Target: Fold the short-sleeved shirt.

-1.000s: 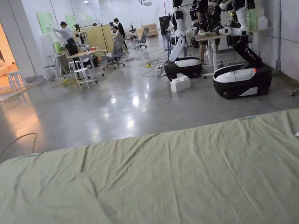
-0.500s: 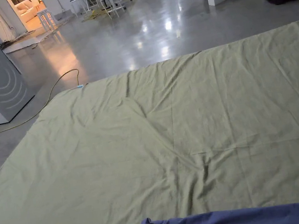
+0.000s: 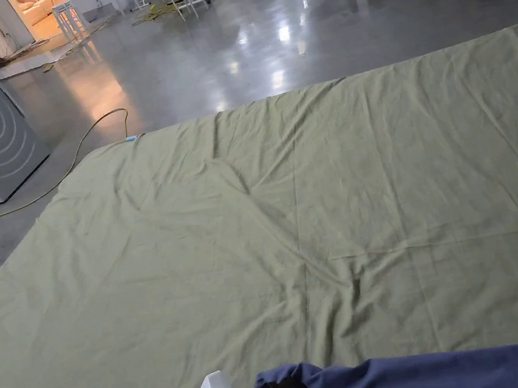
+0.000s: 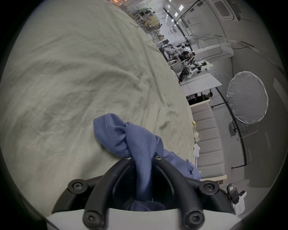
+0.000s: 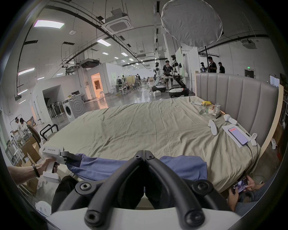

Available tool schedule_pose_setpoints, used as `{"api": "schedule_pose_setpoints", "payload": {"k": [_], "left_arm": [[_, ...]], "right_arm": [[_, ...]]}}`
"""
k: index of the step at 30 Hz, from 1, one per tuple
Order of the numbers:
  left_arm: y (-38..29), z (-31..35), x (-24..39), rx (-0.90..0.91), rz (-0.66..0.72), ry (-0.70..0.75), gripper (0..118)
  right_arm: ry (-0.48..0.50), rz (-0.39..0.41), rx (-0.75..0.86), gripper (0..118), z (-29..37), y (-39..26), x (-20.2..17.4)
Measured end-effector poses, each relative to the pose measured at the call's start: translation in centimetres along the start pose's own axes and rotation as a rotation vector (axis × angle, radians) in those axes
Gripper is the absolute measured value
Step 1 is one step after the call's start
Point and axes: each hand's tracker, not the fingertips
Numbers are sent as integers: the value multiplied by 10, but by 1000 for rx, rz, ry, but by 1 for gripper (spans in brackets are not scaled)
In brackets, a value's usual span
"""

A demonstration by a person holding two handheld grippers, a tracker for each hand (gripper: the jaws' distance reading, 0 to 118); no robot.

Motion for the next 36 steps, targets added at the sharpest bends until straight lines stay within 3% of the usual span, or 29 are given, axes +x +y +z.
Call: {"api": "schedule_pose_setpoints", "payload": {"k": [8,18,20,22,24,27,29,32,33,36], "left_arm": [[5,48,-3,159,53,-25,12],[48,140,24,279,-123,192,12],[34,132,57,284,-140,207,12],[7,105,96,258,-275,132,12],[-25,67,130,216,-305,109,12],[-72,-10,168,158,-369,202,12],[-93,-50,176,69,-457,191,12],[-111,-96,179,-21,-436,247,16],[-114,-106,177,-22,-423,291,18],[-115,-99,175,-69,-397,169,39]], "right_arm": [[2,8,-12,0,1,2,4],[12,-51,-9,0,0,-9,19],[23,-75,-9,0,-1,-12,23],[18,-103,-18,0,-5,-16,26],[-7,-128,-24,0,-7,-17,28],[-8,-141,24,0,12,-12,33],[-23,-128,48,0,27,-9,37],[-110,-70,58,0,45,-12,46],[-131,-68,47,0,48,-16,50],[-144,-118,21,0,52,-30,69]]}}
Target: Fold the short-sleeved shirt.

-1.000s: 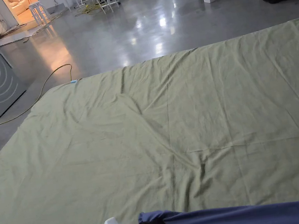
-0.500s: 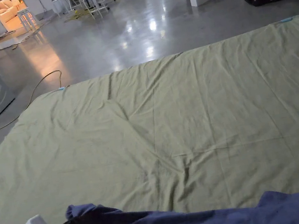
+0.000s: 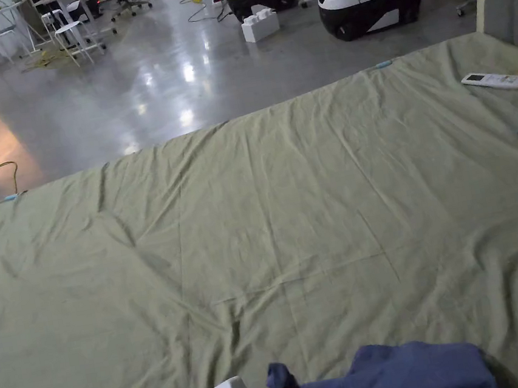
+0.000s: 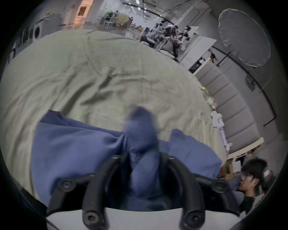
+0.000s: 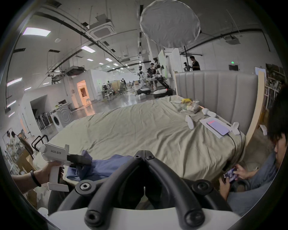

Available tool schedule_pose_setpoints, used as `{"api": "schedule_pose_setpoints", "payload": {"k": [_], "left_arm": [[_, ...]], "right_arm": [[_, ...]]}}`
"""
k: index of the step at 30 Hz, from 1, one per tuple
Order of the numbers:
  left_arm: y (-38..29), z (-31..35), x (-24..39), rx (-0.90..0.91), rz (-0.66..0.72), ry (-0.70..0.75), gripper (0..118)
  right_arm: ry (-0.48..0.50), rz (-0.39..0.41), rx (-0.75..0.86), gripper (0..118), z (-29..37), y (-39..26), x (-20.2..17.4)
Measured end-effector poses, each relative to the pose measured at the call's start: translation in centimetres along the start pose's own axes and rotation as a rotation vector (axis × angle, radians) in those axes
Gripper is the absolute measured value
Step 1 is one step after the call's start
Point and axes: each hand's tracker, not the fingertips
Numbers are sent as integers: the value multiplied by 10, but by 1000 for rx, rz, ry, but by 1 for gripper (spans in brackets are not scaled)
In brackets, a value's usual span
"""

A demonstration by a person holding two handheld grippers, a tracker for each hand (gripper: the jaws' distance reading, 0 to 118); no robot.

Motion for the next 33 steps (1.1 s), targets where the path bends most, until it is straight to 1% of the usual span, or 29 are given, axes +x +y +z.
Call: {"api": "schedule_pose_setpoints", "payload": {"k": [1,2,3,4,6,7,8,9,10,11,12,14,16,18,19,20,22,24,25,26,27,28,29,30,31,32,33], "left_arm": [[2,14,-2,30,9,-34,56],[4,28,-3,80,4,-60,69],[5,40,-5,127,2,-63,78],[8,55,-9,192,15,-11,85],[11,79,-22,245,70,70,84],[11,86,-33,250,116,84,83],[8,88,-42,229,155,54,75],[6,87,-47,227,183,44,56],[2,79,-50,185,192,4,17],[-2,65,-51,141,196,4,8],[-6,53,-49,106,194,7,8],[-15,20,-45,25,185,-76,8],[-23,-6,-33,-28,183,-117,8],[-37,-21,-16,1,48,-97,8],[-42,-26,-11,-2,7,-96,8],[-42,-27,-10,-11,18,-62,8],[-36,-19,-14,1,39,-71,8],[-35,3,-19,21,61,-80,8],[-31,22,-25,126,12,-96,10],[-27,42,-36,161,-9,-130,10],[-23,55,-45,179,11,-139,12],[-19,66,-54,212,12,-155,21],[-10,82,-72,231,73,-138,39],[-5,91,-85,232,98,-132,63],[0,98,-100,244,126,-122,93],[3,102,-114,242,160,-76,107],[7,100,-127,235,198,-30,111]], "right_arm": [[-2,-30,-11,0,-1,-4,6],[-4,-52,-18,0,-2,-6,11],[-2,-68,-19,0,-3,-8,14],[2,-81,-18,0,-4,-8,15],[2,-94,-7,0,-6,-12,17],[5,-97,-11,0,-7,-14,17],[10,-96,-19,0,-9,-13,15],[12,-95,-28,0,-10,-14,14],[17,-89,-38,0,-11,-16,12],[23,-82,-48,0,-11,-17,11],[22,-75,-52,0,-11,-17,9],[10,-53,-47,0,-7,-16,3],[3,-48,-38,0,-4,-16,-1],[12,-64,-35,0,-3,-16,-2],[17,-70,-36,0,-3,-18,-3],[18,-72,-41,0,-4,-19,-4],[26,-59,-64,0,-9,-21,-7],[36,-38,-78,0,-13,-23,-9],[46,-29,-78,0,-14,-24,-9],[60,-22,-78,0,-16,-23,-11],[67,-21,-77,0,-17,-23,-12],[74,-24,-76,0,-19,-25,-12],[90,-27,-76,0,-21,-26,-13],[102,-28,-77,0,-23,-26,-14],[108,-23,-74,0,-24,-27,-17],[112,-14,-73,0,-25,-25,-20],[118,-2,-75,0,-26,-24,-23]]}}
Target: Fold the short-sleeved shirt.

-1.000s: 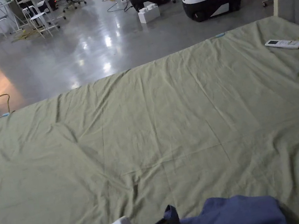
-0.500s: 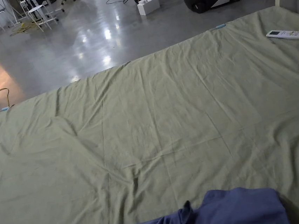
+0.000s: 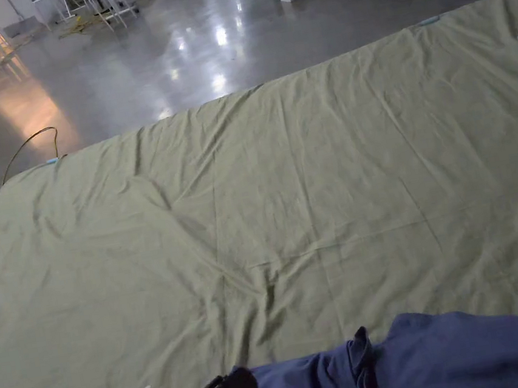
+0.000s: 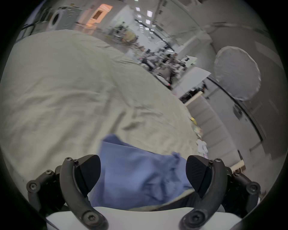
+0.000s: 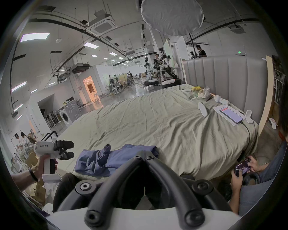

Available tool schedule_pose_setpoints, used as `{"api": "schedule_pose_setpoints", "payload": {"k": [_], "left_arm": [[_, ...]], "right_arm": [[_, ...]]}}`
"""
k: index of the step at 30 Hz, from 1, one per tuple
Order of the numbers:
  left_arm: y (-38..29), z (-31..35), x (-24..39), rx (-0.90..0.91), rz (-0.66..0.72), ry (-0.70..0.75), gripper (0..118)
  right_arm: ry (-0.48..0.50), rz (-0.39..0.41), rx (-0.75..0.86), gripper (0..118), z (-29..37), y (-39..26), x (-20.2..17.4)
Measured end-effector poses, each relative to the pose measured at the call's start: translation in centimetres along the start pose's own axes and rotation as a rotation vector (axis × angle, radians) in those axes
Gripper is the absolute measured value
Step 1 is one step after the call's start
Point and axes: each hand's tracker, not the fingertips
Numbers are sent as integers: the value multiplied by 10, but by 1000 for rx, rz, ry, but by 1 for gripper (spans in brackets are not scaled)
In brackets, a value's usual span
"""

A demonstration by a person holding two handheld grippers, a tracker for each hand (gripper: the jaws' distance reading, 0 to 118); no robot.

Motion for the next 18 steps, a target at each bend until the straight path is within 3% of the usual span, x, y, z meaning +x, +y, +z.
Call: {"api": "schedule_pose_setpoints", "payload": {"k": [3,6,7,8,10,12,18], "left_arm": [[6,-12,-32,-39,96,53,111],[1,-38,-50,-107,224,-43,106],[-2,-45,-55,-119,293,-98,93],[-4,-48,-56,-112,349,-138,73],[-9,-57,-55,-93,499,-167,18],[-15,-63,-48,-103,401,-115,17],[4,-20,-38,-11,359,-149,15]], "right_arm": [[1,16,3,0,0,2,-5],[2,16,4,0,3,4,-6],[-2,18,4,0,5,6,-6],[-5,19,5,0,6,6,-5],[-18,26,7,0,10,7,-4],[-33,25,8,0,14,9,-3],[-47,18,6,0,17,11,0]]}}
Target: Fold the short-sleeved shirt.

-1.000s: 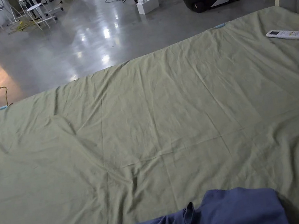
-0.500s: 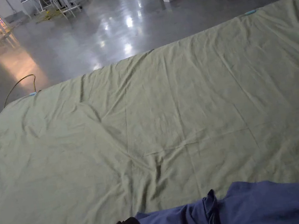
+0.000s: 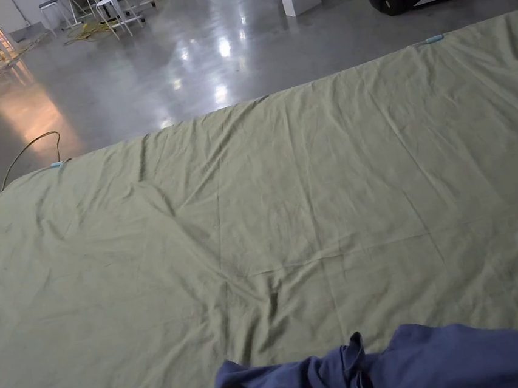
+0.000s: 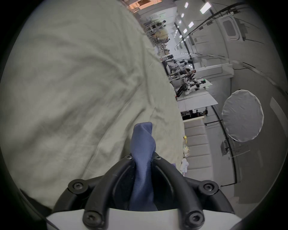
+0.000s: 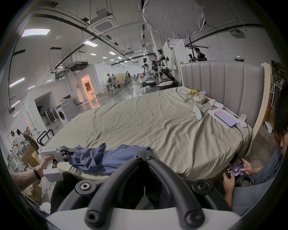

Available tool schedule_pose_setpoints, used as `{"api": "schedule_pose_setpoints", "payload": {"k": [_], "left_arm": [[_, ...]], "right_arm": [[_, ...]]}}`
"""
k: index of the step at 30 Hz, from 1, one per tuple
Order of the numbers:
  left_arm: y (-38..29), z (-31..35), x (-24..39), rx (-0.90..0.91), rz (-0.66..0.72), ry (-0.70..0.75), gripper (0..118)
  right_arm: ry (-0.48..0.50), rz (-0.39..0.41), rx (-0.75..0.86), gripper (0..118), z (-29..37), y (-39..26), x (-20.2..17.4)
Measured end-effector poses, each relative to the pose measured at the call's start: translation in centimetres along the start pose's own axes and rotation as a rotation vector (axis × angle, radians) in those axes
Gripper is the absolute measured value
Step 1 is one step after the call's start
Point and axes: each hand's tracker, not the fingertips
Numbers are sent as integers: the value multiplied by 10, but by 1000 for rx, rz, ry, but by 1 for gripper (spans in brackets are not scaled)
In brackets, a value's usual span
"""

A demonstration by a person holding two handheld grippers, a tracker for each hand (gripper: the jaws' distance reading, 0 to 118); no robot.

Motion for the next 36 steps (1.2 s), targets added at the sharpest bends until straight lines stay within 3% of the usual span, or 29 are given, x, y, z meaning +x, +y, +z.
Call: {"api": "schedule_pose_setpoints", "payload": {"k": [5,7,9,12,18,20,22,25,28,29,31,33,36], "left_arm": [[33,52,27,83,-83,14,15],[31,58,52,73,-210,70,15],[13,49,78,38,-268,25,15],[-33,7,117,-34,-327,-20,15],[-131,-118,163,-195,-522,151,19],[-145,-139,157,-282,-539,177,42],[-145,-139,155,-344,-482,100,70],[-130,-119,159,-309,-459,-26,79],[-110,-95,160,-205,-549,49,72],[-106,-90,154,-169,-542,97,57],[-102,-89,139,-206,-437,87,9],[-110,-97,123,-288,-366,2,9],[-137,-134,108,-390,-355,25,9]], "right_arm": [[21,-20,5,0,-4,-1,-1],[31,-19,7,0,-6,-3,-2],[41,-26,4,0,-7,-7,-2],[46,-31,3,0,-5,-10,-3],[2,-27,18,0,16,-14,2],[-19,-55,12,0,21,-19,8],[-42,-70,1,0,25,-24,14],[-54,-87,-22,0,25,-32,25],[-40,-98,-47,0,20,-36,31],[-40,-86,-53,0,19,-37,30],[-35,-54,-63,0,18,-37,27],[-32,-41,-67,0,16,-37,22],[-18,-15,-74,0,15,-36,15]]}}
